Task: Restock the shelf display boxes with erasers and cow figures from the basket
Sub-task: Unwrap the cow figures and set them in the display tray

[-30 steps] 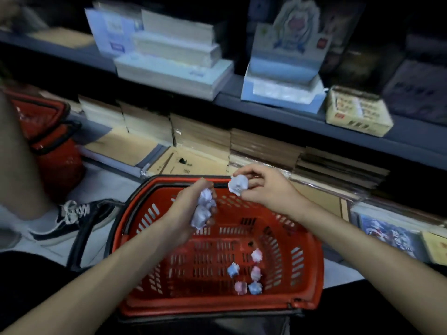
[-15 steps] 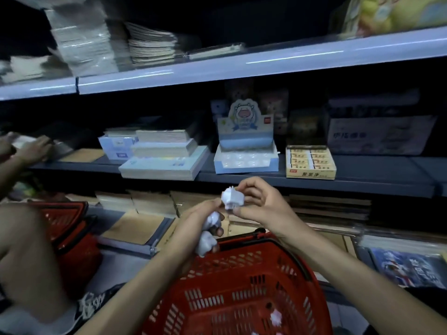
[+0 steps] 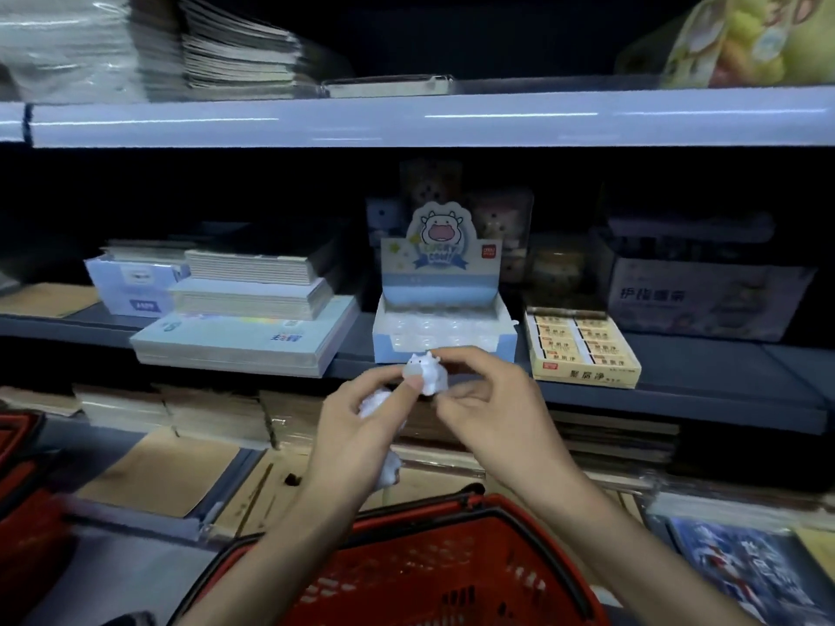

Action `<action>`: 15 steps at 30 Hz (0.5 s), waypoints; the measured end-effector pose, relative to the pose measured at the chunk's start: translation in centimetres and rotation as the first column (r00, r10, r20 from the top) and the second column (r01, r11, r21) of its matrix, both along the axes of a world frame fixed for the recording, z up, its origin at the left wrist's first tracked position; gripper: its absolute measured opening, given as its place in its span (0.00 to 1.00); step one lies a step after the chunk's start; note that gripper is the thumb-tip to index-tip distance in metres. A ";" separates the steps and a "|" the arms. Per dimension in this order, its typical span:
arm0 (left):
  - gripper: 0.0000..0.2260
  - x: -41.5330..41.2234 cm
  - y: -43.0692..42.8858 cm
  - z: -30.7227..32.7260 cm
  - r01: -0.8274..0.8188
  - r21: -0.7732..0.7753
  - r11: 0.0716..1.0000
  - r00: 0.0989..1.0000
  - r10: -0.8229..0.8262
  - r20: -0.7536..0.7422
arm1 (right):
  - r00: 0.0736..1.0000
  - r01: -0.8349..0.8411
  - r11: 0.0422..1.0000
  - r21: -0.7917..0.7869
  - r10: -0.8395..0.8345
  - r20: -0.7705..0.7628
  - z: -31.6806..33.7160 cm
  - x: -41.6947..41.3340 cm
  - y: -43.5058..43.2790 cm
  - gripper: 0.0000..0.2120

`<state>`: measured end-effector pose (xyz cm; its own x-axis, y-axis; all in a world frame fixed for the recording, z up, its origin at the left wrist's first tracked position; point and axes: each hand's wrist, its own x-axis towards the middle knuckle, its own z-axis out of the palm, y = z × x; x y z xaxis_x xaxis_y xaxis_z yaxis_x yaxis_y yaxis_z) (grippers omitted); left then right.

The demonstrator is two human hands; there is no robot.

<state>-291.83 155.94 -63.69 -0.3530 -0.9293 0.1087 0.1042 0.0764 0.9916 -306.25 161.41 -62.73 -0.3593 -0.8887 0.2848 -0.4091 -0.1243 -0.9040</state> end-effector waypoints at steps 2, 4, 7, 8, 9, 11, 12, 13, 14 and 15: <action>0.07 -0.2 -1.0 0.2 -0.032 -0.083 0.996 0.998 0.036 0.049 | 0.992 -0.029 1.000 -0.005 0.030 0.121 0.6 0.0 -0.6 0.11; 0.09 0.0 -1.8 0.2 -0.042 -0.157 0.987 0.994 0.056 0.089 | 0.981 -0.017 1.000 -0.010 0.019 0.194 1.2 -0.2 -1.1 0.11; 0.09 0.1 -2.7 0.1 -0.027 -0.231 0.973 0.989 0.060 0.138 | 0.976 0.009 1.000 -0.010 -0.007 0.216 1.5 -0.5 -2.3 0.12; 0.11 0.1 -3.0 0.1 -0.018 -0.245 0.969 0.987 0.056 0.149 | 0.973 0.011 1.000 -0.014 -0.007 0.229 1.4 -0.6 -2.6 0.13; 0.12 0.1 -3.2 0.0 -0.008 -0.259 0.966 0.984 0.054 0.168 | 0.970 0.010 1.000 -0.014 -0.006 0.241 1.4 -0.7 -2.8 0.14; 0.14 0.0 -3.6 -0.1 0.019 -0.285 0.958 0.977 0.044 0.211 | 0.968 0.010 1.000 -0.003 -0.009 0.251 1.4 -0.8 -3.1 0.17; 0.15 -0.1 -3.7 -0.2 0.034 -0.289 0.957 0.974 0.034 0.225 | 0.965 0.011 1.000 0.012 -0.014 0.260 1.3 -0.9 -3.2 0.17; 0.17 -0.2 -3.8 -0.4 0.046 -0.289 0.956 0.971 0.026 0.239 | 0.960 0.009 1.000 0.023 -0.015 0.278 1.3 -1.1 -3.4 0.16; 0.18 -0.3 -4.0 -0.6 0.051 -0.280 0.959 0.965 0.025 0.260 | 0.953 0.005 0.999 0.032 -0.015 0.302 1.2 -1.3 -3.5 0.14; 0.19 -0.4 -4.1 -0.8 0.048 -0.265 0.963 0.958 0.031 0.285 | 0.944 0.003 0.999 0.035 -0.015 0.330 1.3 -1.6 -3.6 0.12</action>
<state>-292.21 151.82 -64.53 -0.4134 -0.8767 0.2458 -0.1765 0.3420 0.9230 -307.87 157.77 -61.43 -0.4362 -0.8919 0.1194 -0.0880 -0.0897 -0.9921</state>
